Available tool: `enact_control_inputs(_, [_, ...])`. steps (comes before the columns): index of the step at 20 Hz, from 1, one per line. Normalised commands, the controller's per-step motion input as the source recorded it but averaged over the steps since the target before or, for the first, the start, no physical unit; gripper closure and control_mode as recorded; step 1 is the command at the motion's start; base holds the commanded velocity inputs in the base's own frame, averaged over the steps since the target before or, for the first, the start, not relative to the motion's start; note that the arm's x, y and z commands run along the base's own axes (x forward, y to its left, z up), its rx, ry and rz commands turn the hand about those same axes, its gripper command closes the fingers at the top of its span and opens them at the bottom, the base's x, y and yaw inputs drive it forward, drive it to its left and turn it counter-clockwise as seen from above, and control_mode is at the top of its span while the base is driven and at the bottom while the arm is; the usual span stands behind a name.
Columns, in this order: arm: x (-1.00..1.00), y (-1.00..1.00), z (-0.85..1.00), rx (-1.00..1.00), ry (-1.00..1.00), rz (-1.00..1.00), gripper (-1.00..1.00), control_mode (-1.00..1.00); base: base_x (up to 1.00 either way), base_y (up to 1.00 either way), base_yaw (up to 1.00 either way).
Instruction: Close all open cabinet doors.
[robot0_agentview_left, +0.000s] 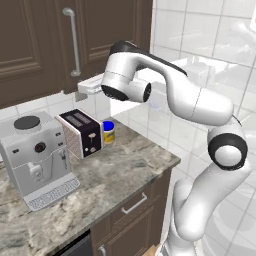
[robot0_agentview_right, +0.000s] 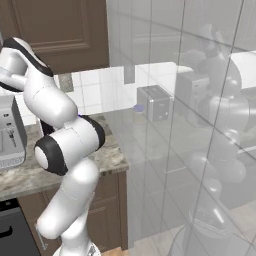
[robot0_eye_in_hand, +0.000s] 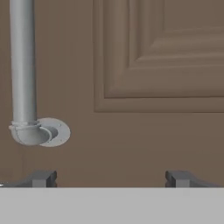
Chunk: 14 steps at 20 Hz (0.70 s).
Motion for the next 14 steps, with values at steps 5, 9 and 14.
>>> enact_control_inputs(5, [0.22, 0.04, 0.01, 0.0, 0.0, -0.04, -1.0, -1.0, 0.0, 0.0, 0.0])
enact_control_inputs(9, [0.24, 0.06, 0.02, 0.0, 0.0, -0.04, -1.0, -1.0, 0.0, 0.0, 0.0])
enact_control_inputs(14, [0.23, 0.04, 0.01, 0.0, 0.0, -0.04, -1.0, -1.0, 0.0, 0.0, 0.0])
